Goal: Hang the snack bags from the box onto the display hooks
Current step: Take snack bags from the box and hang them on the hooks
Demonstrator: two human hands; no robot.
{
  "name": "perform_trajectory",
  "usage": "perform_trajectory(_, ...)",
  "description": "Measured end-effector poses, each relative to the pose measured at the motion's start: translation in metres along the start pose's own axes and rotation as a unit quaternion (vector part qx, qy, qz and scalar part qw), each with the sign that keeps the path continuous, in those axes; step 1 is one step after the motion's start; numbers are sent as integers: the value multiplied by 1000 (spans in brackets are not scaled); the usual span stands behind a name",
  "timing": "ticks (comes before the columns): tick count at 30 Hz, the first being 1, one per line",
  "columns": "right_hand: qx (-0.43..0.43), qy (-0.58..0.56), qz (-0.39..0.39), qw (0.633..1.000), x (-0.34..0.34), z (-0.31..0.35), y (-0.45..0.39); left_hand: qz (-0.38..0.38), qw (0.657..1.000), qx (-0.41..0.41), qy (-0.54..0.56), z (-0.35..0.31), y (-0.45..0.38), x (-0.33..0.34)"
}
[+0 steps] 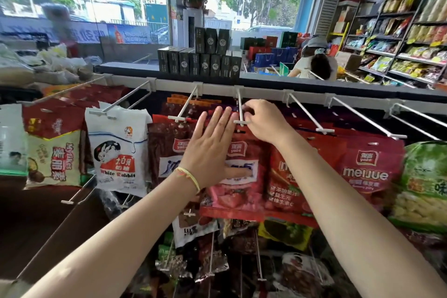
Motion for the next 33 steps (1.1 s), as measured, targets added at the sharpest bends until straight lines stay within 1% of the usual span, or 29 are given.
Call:
perform_trajectory(1, 9, -4, 16, 1000, 2, 0, -5, -1, 1000, -4, 1, -1, -1, 0)
perform_trajectory(3, 19, -26, 24, 999, 2, -2, -13, 1, 1000, -8, 2, -2, -3, 2)
perform_trajectory(12, -10, -74, 68, 995, -7, -4, -13, 13, 1000, -15, 2, -5, -4, -2)
perform_trajectory(15, 11, -104, 49, 993, -8, -5, -12, 15, 1000, -13, 1, -4, -5, -3)
perform_trajectory(17, 34, -127, -8, 991, -9, -3, -12, 11, 1000, -10, 3, -4, -5, -3)
perform_trajectory(18, 35, -122, -39, 991, -10, -2, -13, 8, 1000, -8, 3, -4, -6, -3)
perform_trajectory(19, 33, -114, -52, 992, -10, -2, -15, 5, 1000, -6, 1, -4, -6, -2)
perform_trajectory(21, 35, -115, -29, 992, -7, -3, -20, 1, 1000, -3, -2, -3, -7, -1)
perform_trajectory(23, 62, -135, 8, 989, -4, -7, -26, 0, 1000, -2, -2, -3, -7, -1)
perform_trajectory(25, 87, -146, 21, 985, -1, -10, -29, 1, 1000, -3, 0, -3, -6, 0)
perform_trajectory(28, 90, -154, 27, 984, 0, -9, -30, -1, 1000, -4, 4, -3, -5, -1)
perform_trajectory(33, 100, -186, 11, 977, 1, -11, -34, 5, 1000, -6, 0, -4, -5, -3)
Point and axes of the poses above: each hand's wrist, its own y-axis away from the middle knuckle, its own x-axis out of the palm, z = x × y, the point moved 2 cm from there along -y, towards the middle knuckle, and after that the axes turned 2 degrees about -x, right-handed, at the moved point
